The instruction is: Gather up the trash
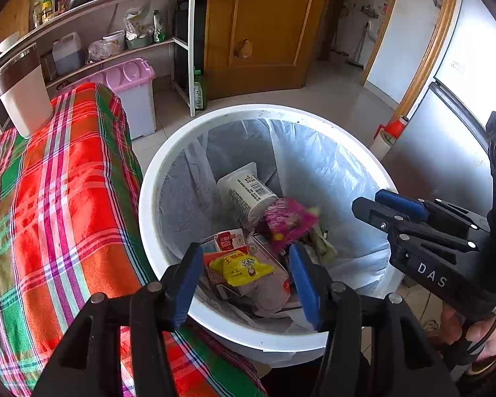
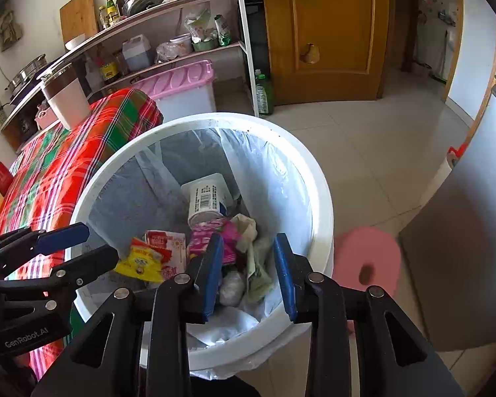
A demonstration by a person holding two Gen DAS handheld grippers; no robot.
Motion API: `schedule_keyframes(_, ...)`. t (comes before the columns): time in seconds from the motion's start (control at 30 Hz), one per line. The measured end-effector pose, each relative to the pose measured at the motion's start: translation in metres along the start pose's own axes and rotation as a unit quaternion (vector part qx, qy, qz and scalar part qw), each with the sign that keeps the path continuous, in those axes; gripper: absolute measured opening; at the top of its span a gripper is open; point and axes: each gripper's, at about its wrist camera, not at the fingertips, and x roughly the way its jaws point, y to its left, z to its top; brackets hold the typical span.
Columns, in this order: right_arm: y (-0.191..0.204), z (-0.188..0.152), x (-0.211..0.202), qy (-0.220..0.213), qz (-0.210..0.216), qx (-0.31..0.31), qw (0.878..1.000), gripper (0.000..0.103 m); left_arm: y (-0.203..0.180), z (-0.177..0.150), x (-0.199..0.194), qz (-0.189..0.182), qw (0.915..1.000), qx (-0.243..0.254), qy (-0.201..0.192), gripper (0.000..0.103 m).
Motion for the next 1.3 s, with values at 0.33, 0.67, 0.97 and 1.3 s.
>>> schedule_keyframes(0.33,0.002,-0.008,-0.013,-0.020,-0.001,0.004,1.000,0.041,-0.001,-0.009,-0.012,0.007,0.9999,-0.005,-0.014,0.067)
schedule_keyframes(0.67,0.019,-0.027,-0.048,-0.070,-0.006,0.013,0.997,0.042,0.001,-0.028,-0.043,0.033,0.9978,-0.010,-0.056,0.068)
schedule_keyframes(0.97,0.042,-0.055,-0.086,-0.111,-0.005,0.006,0.994,0.042,-0.001,-0.050,-0.079,0.078,0.9918,-0.006,-0.101,0.068)
schedule_keyframes(1.3,0.054,-0.080,-0.120,-0.148,-0.011,0.019,0.989,0.042,-0.001,-0.075,-0.112,0.072,0.9885,-0.016,-0.132,0.068)
